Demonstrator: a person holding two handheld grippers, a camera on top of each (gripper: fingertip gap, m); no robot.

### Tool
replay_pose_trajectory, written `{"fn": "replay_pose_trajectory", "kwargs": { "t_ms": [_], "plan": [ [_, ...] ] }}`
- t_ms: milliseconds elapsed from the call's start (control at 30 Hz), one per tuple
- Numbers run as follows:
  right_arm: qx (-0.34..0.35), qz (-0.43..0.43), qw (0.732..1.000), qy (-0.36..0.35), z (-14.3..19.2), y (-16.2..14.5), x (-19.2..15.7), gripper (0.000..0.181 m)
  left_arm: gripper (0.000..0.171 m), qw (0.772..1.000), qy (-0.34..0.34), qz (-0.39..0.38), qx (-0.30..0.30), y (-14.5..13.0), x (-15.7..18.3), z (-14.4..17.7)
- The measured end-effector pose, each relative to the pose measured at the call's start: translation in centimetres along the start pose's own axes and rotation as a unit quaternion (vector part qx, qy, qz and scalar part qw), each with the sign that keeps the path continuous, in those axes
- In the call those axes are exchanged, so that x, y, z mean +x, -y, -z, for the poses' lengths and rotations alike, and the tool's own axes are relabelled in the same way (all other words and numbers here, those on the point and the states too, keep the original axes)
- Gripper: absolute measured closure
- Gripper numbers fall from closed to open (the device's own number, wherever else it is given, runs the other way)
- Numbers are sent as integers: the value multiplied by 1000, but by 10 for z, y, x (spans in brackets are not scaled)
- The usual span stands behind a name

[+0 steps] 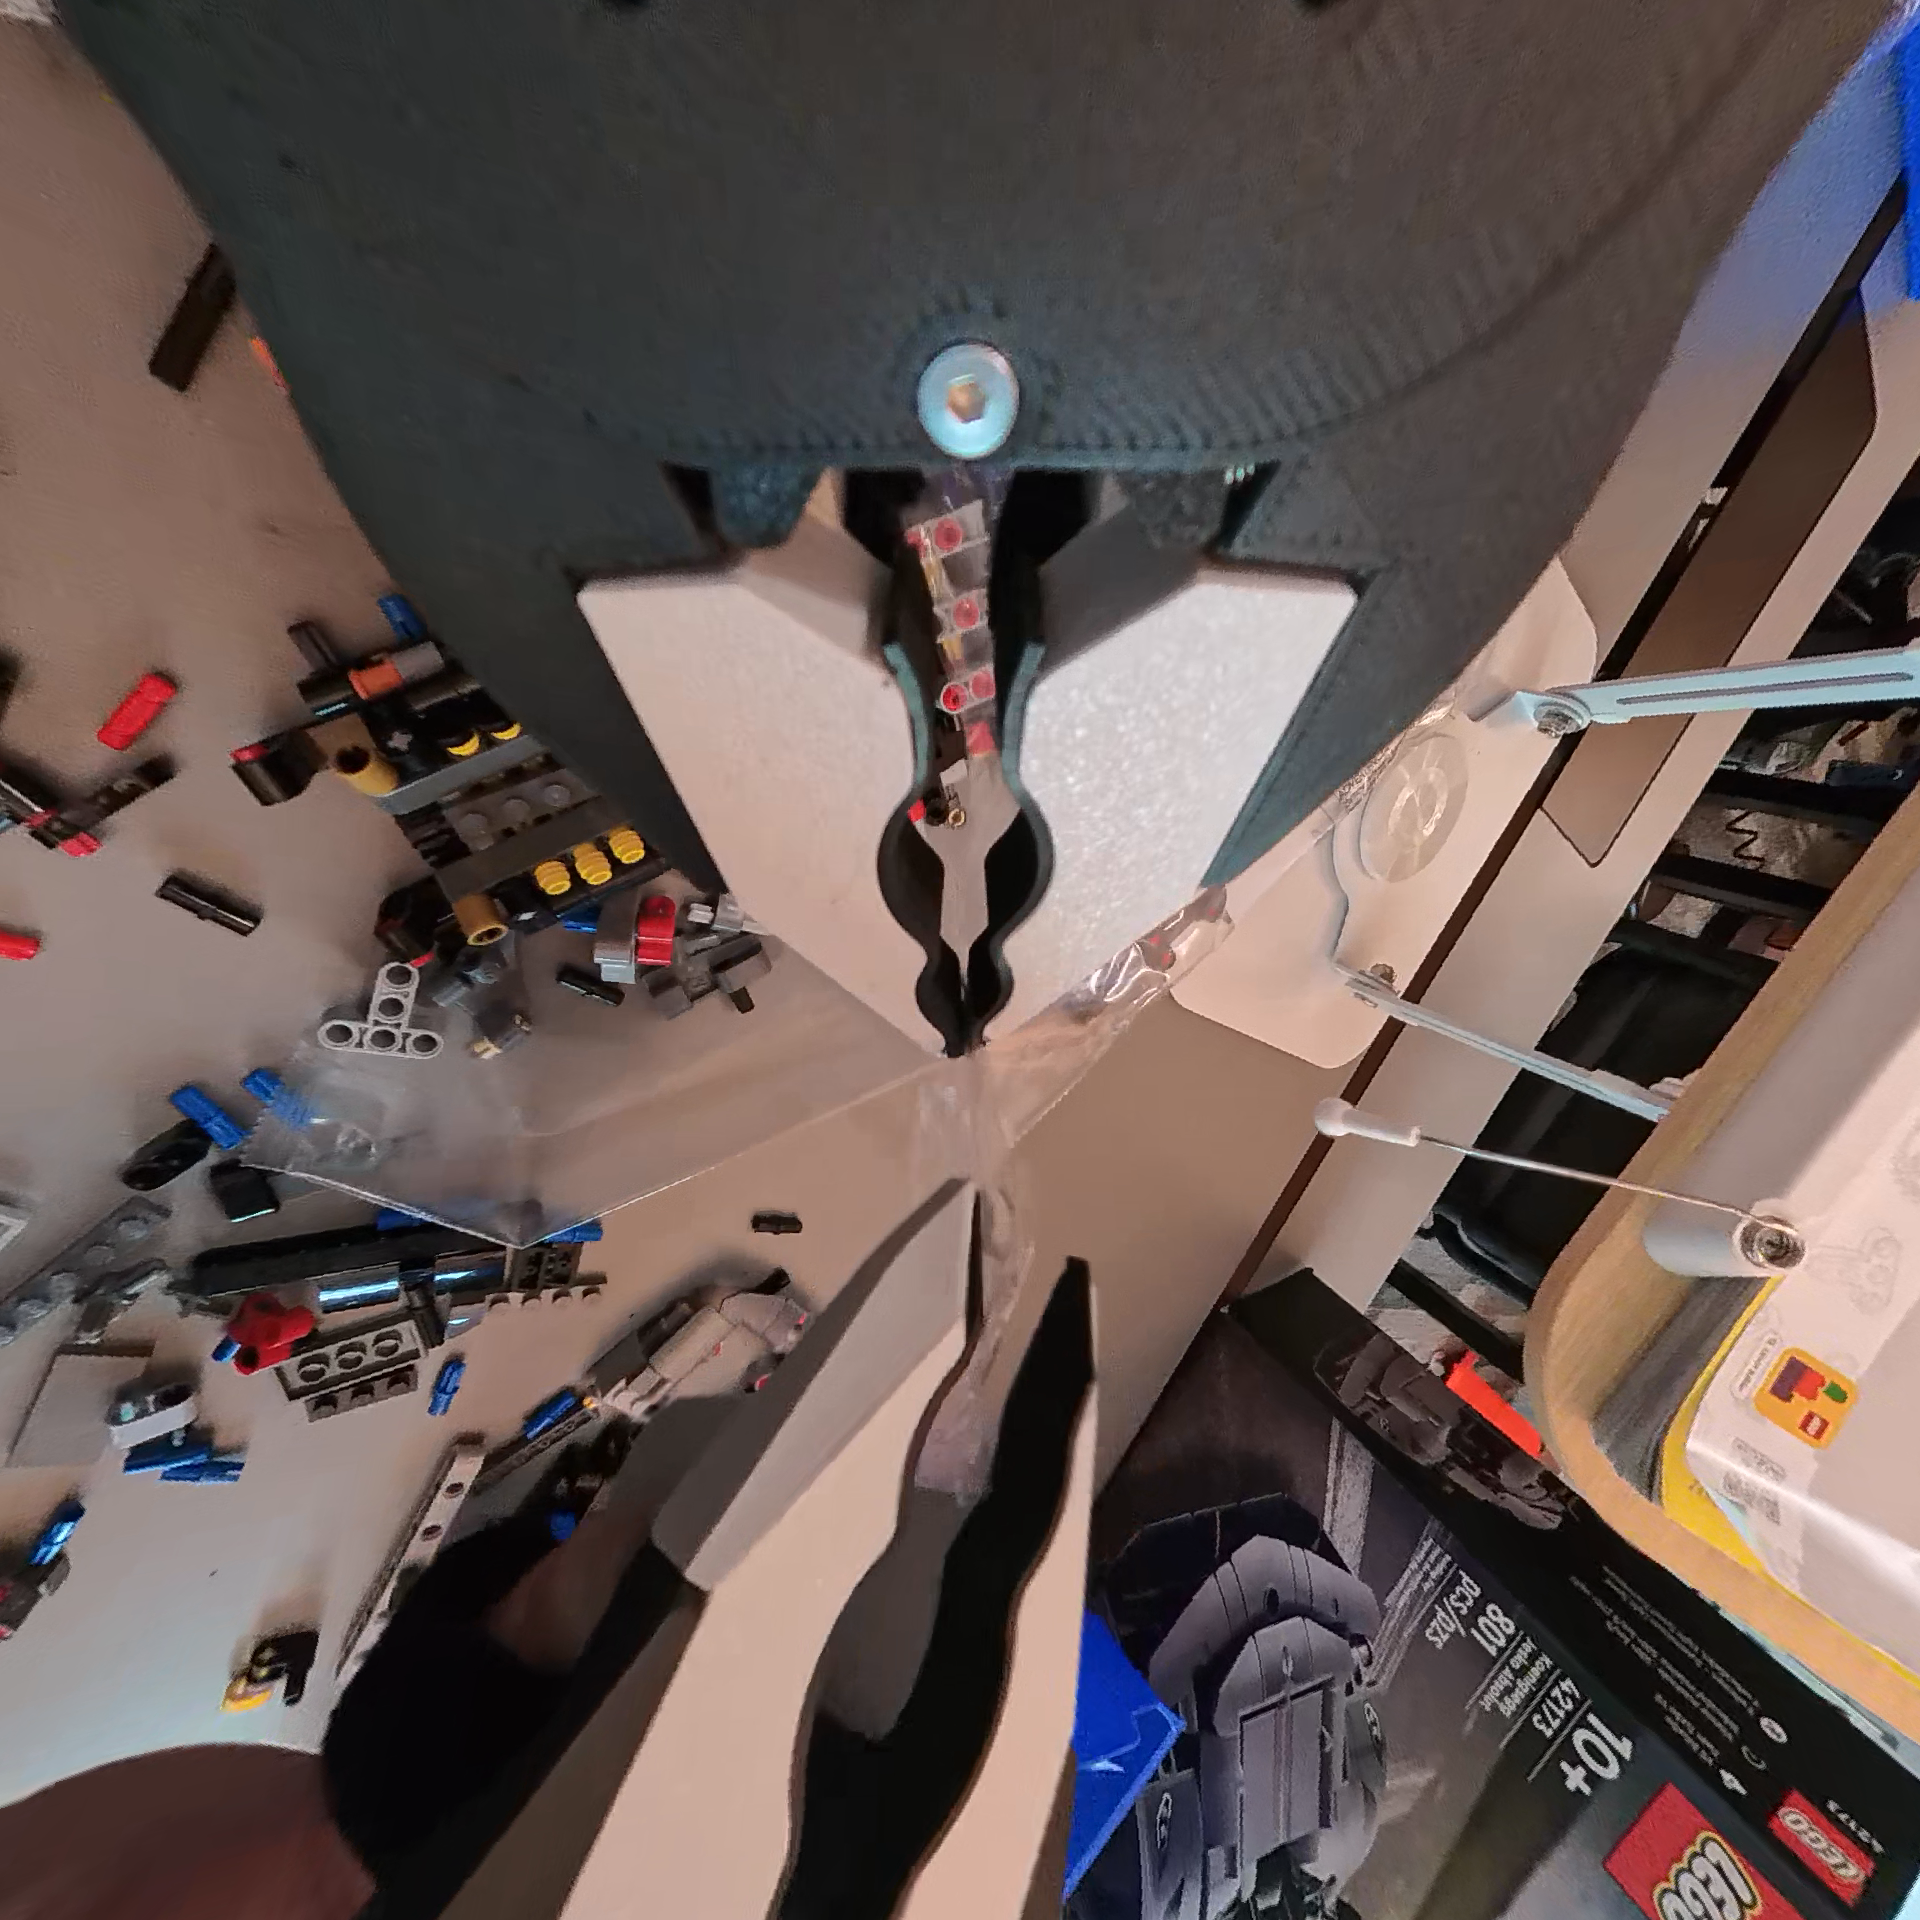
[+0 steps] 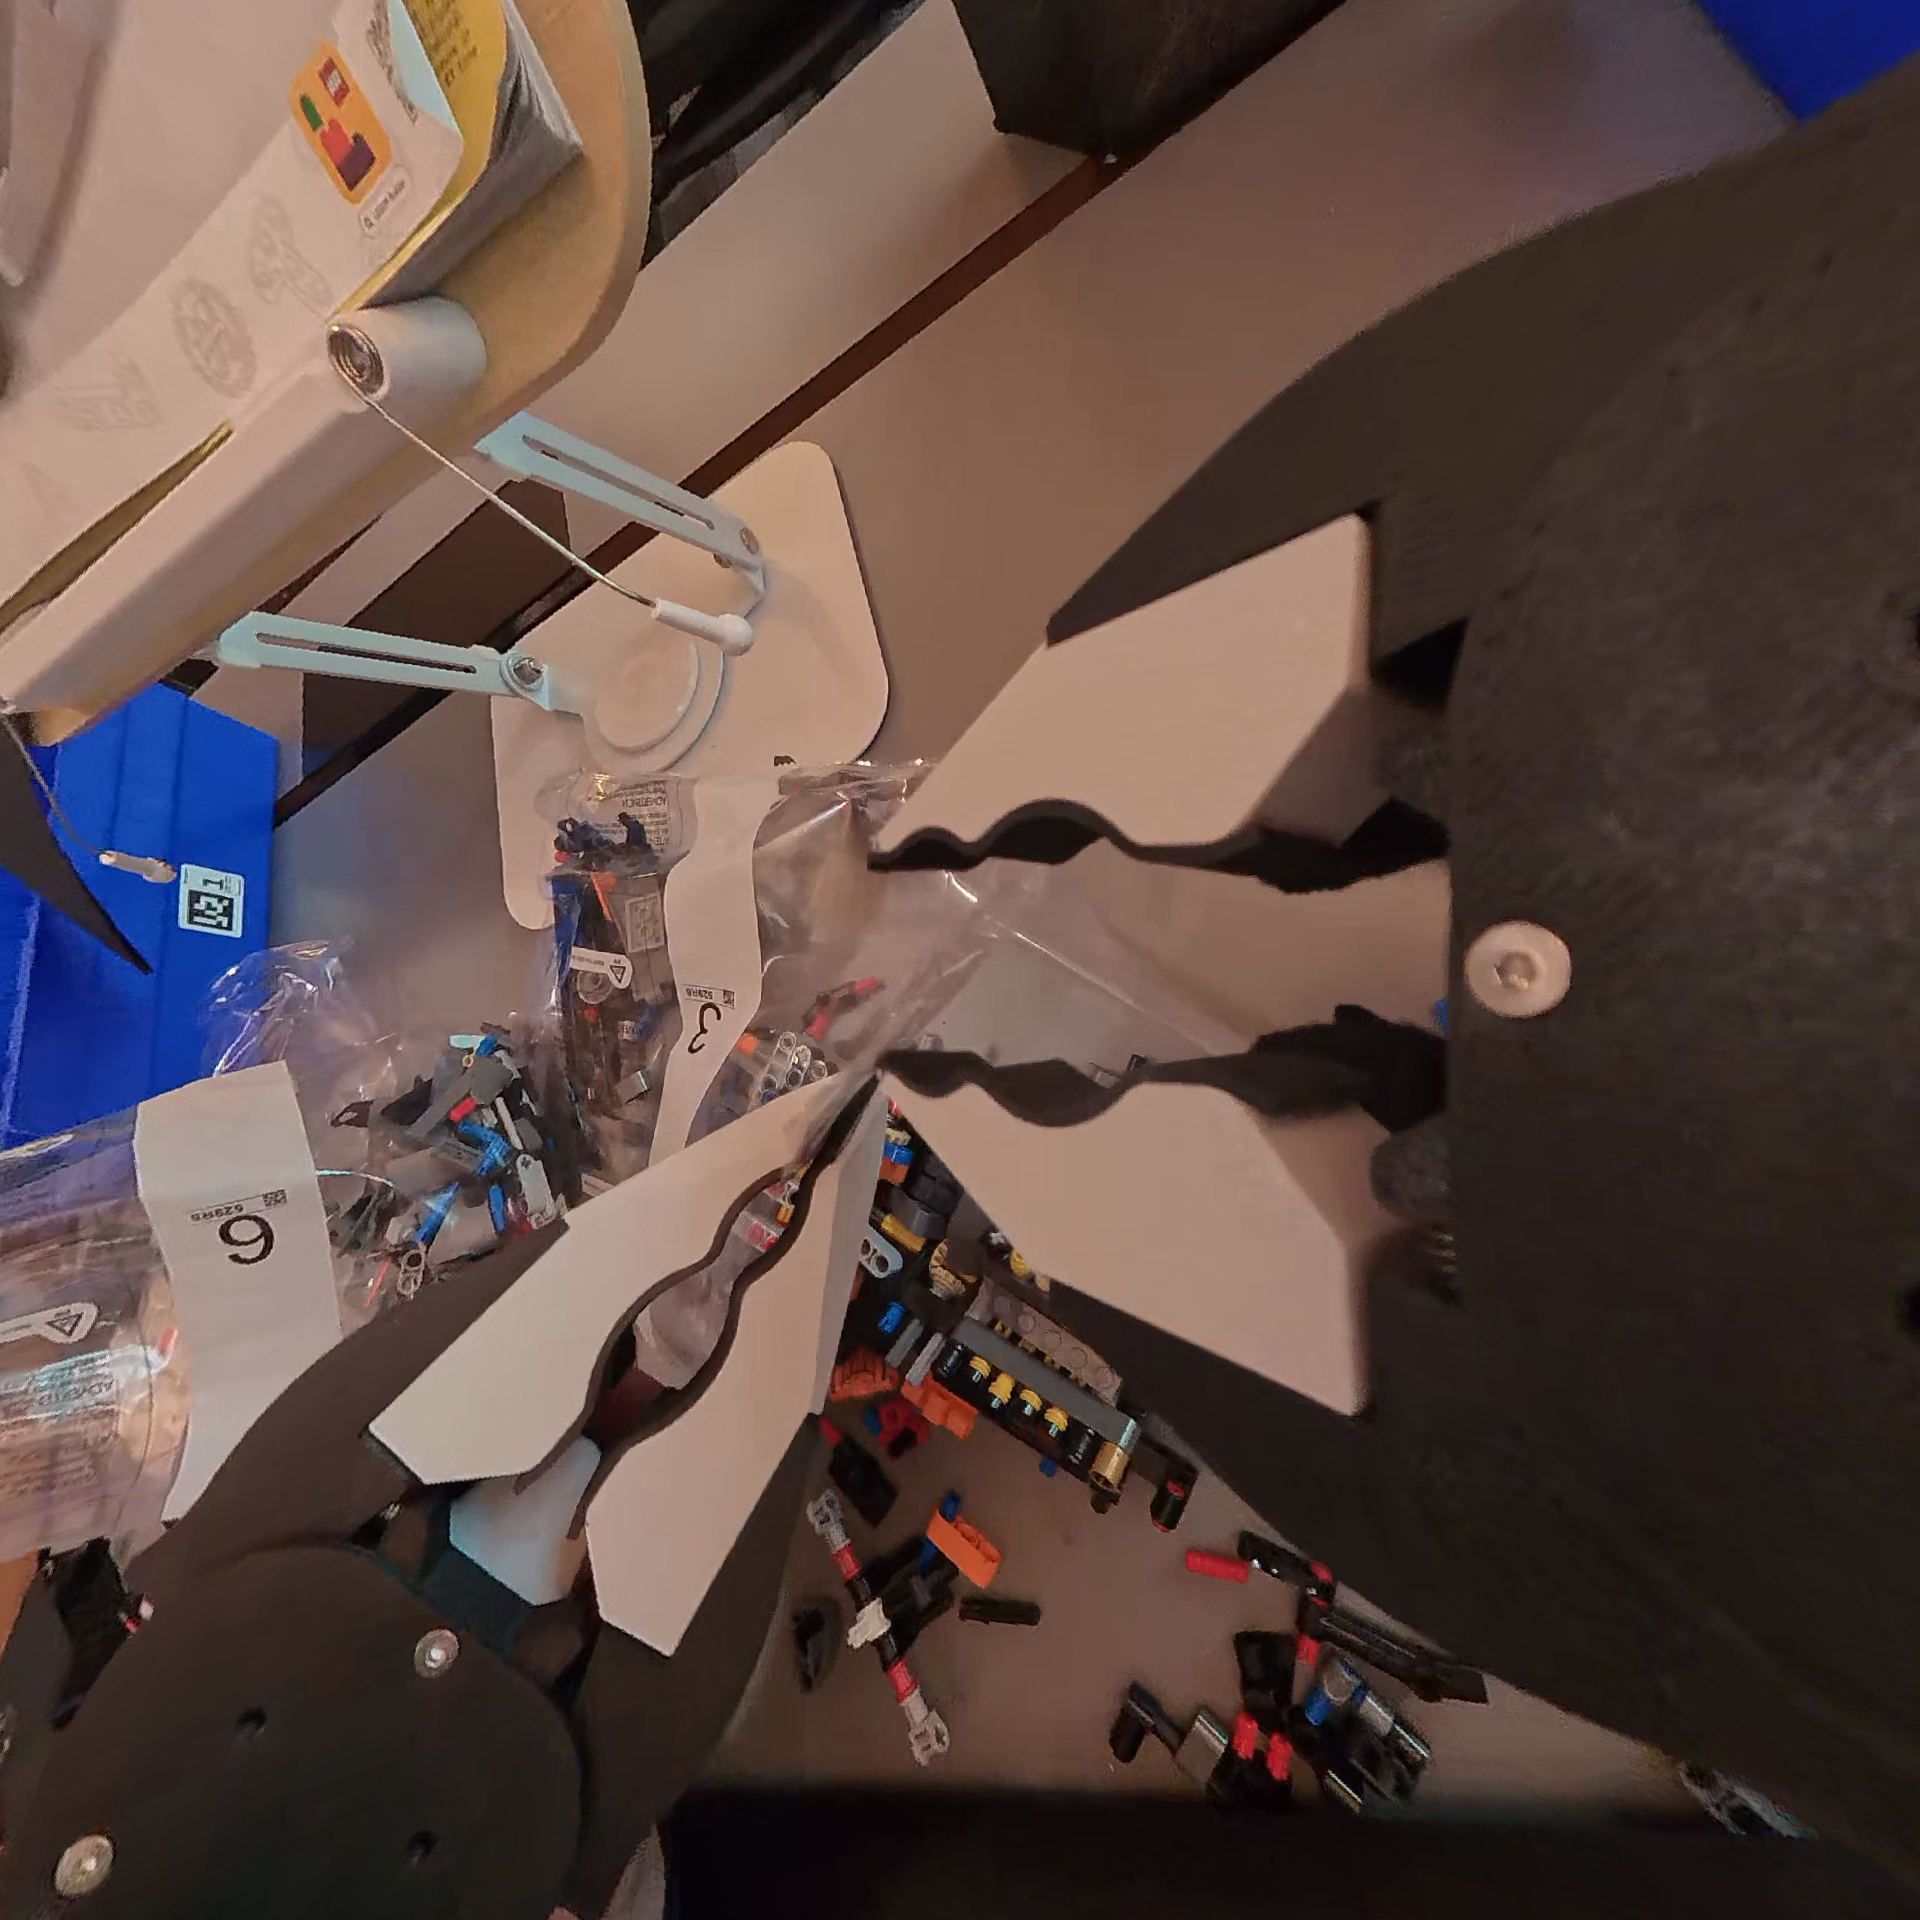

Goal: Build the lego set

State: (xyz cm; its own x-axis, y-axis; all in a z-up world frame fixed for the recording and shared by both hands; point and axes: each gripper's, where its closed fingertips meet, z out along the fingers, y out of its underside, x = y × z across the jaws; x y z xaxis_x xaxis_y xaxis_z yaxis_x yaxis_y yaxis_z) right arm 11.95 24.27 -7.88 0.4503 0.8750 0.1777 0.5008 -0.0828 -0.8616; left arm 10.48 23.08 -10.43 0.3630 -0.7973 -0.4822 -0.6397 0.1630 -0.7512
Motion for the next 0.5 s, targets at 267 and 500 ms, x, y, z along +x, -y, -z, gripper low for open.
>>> {"fn": "replay_pose_trajectory", "kwargs": {
  "t_ms": [267,500],
  "plan": [
    [2,26,1000,15,4,2,-9,181,171,1000,-5,15,22,5,-2,3],
    [-4,54,998,39,5,3,-21,181,138,998,-6,18,59,22,0,9]
  ]
}}
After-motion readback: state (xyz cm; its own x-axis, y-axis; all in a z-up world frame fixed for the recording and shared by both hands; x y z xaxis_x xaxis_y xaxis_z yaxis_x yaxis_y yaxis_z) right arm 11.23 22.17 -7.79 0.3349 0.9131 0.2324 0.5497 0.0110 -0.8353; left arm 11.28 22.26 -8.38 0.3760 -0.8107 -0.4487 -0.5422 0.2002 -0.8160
